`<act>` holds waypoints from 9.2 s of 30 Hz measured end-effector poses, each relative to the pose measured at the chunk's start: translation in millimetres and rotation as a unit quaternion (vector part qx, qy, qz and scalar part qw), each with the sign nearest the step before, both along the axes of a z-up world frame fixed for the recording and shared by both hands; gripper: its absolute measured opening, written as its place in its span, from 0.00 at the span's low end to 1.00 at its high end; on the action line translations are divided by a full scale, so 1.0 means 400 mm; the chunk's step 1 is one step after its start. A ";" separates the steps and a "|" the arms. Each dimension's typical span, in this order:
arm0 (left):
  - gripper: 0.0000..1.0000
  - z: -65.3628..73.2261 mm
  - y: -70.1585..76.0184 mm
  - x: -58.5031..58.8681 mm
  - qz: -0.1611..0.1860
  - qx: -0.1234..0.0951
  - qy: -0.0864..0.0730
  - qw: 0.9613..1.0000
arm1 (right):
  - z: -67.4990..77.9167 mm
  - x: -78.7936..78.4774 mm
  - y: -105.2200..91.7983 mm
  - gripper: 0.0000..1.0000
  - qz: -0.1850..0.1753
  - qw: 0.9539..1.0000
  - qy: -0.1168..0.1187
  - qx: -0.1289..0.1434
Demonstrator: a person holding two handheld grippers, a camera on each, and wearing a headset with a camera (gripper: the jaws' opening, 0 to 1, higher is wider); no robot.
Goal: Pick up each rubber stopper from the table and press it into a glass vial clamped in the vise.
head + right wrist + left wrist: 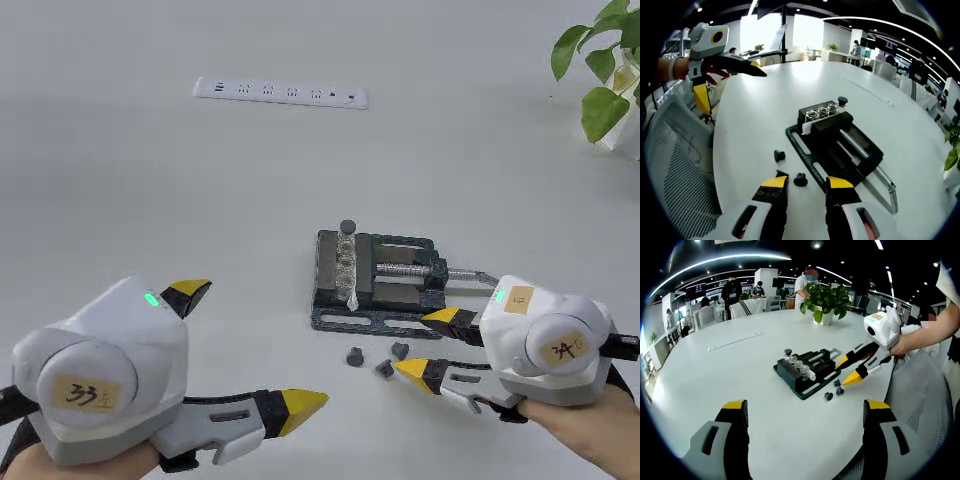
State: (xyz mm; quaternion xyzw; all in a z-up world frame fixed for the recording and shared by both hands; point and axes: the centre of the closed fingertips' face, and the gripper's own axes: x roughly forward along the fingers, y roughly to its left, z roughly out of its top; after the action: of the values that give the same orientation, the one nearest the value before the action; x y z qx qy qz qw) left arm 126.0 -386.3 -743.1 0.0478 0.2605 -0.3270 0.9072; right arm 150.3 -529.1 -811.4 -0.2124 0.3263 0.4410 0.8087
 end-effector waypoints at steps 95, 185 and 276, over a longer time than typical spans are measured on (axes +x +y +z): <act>0.08 0.122 -0.344 -0.062 -0.346 0.100 -0.213 0.908 | 0.285 -0.138 0.040 0.07 0.134 0.951 0.271 -0.063; 0.04 0.152 -0.340 -0.057 -0.264 -0.093 -0.075 0.957 | 0.311 -0.138 0.044 0.07 0.350 0.926 0.072 -0.124; 0.97 -0.021 -0.096 0.091 -0.090 -0.015 -0.001 0.996 | 0.123 0.208 0.179 0.06 0.564 0.785 -0.054 -0.250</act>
State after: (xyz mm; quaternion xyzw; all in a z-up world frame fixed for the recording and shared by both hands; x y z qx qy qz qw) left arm 162.3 -424.6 -751.7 0.0574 0.2491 -0.4117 0.8747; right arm 233.7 -457.6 -762.1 -0.5770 0.2027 0.7091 0.3511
